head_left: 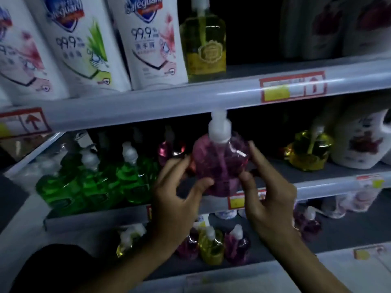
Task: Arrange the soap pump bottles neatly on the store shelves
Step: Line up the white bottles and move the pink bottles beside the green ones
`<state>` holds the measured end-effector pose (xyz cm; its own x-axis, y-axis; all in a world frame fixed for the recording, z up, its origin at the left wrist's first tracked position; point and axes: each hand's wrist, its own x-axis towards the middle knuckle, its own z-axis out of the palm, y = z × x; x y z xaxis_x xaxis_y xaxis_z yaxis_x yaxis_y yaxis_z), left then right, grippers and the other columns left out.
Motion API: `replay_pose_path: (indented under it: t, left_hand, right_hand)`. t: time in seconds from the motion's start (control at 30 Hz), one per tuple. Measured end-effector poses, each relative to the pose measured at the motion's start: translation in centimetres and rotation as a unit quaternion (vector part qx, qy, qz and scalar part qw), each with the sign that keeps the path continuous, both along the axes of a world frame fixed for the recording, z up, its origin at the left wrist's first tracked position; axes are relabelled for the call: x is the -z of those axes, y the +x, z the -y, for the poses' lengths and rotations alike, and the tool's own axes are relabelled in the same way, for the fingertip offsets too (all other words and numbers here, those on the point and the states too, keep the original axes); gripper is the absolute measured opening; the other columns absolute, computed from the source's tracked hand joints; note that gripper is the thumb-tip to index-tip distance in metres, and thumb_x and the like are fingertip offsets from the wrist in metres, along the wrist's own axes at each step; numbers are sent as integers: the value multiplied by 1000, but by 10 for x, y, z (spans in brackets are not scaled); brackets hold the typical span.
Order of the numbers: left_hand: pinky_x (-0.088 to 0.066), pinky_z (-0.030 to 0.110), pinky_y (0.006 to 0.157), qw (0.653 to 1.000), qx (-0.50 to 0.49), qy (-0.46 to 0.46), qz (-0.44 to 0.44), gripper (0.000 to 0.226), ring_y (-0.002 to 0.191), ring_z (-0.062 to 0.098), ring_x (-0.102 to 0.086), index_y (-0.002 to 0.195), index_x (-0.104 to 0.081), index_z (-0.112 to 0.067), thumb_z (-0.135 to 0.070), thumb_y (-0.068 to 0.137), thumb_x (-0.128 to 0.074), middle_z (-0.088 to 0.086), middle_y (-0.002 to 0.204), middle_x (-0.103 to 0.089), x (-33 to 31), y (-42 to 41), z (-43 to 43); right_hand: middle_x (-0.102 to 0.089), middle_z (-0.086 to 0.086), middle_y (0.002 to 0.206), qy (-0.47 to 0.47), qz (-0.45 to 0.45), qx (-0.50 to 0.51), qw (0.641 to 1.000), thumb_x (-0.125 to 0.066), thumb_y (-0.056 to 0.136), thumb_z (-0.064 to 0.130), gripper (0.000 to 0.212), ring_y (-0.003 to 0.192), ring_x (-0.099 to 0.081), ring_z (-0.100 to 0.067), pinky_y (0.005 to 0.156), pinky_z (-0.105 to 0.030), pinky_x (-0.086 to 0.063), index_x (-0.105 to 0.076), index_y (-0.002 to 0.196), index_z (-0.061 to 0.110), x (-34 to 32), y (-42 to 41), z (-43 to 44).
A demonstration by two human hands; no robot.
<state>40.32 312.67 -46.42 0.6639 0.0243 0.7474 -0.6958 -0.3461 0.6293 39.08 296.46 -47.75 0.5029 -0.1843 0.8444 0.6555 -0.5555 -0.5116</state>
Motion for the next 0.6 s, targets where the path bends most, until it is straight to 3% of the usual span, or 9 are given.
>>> replay_pose_path:
  t: [0.1,0.23,0.37,0.47,0.6]
  left_hand:
    - [-56,44,83,998,-30,3,-50,56,103,18,-65,121,-63,-10,-53,86,-60,-11,109,-60,30,13,-15]
    - [-55,42,85,992,-53,-9,-110,61,106,15,-64,123,-62,-13,-60,85,-56,-9,113,-60,49,33,-24]
    - [-54,36,90,991,-74,0,-115,53,111,12,-61,131,-57,-12,-42,87,-58,-1,120,-60,51,47,-29]
    - [-54,35,90,986,-92,6,-136,54,112,10,-61,134,-54,-12,-40,88,-60,1,124,-60,57,47,-30]
    - [-54,35,91,984,-98,30,-147,48,111,11,-61,133,-54,-11,-21,88,-65,1,121,-59,65,40,-31]
  right_hand:
    - [-65,-10,125,-2,-69,-46,997,-53,92,25,49,108,-63,-14,91,-6,-44,-46,137,8,20,19,-14]
    - [-59,9,128,2,-100,-68,993,-56,94,18,45,119,-54,6,94,-7,-43,-50,137,9,27,46,-24]
    - [-56,15,129,21,-124,-95,988,-55,94,10,44,120,-53,8,97,-11,-44,-50,138,7,29,65,-36]
    - [-57,19,124,23,-138,-106,984,-54,95,6,41,118,-53,10,94,-9,-44,-52,136,8,33,72,-41]
    - [-61,19,120,32,-185,-112,976,-50,91,12,44,116,-58,4,90,-8,-45,-54,135,13,40,73,-42]
